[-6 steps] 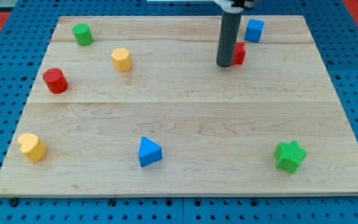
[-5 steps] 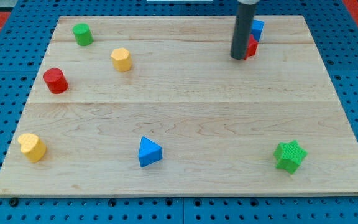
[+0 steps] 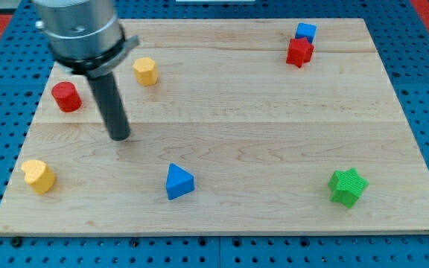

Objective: Move the red circle closer to the red star

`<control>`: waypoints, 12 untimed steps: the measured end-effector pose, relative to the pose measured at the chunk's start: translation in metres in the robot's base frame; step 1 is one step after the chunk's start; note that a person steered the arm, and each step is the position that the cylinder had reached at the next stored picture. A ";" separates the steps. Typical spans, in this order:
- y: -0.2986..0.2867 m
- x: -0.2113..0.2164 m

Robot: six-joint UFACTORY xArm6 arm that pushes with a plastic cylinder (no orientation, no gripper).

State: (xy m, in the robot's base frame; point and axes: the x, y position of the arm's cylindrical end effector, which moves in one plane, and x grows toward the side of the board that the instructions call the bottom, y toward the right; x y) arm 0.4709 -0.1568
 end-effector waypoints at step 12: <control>0.212 -0.132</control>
State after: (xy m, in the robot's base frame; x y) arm 0.3385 0.0549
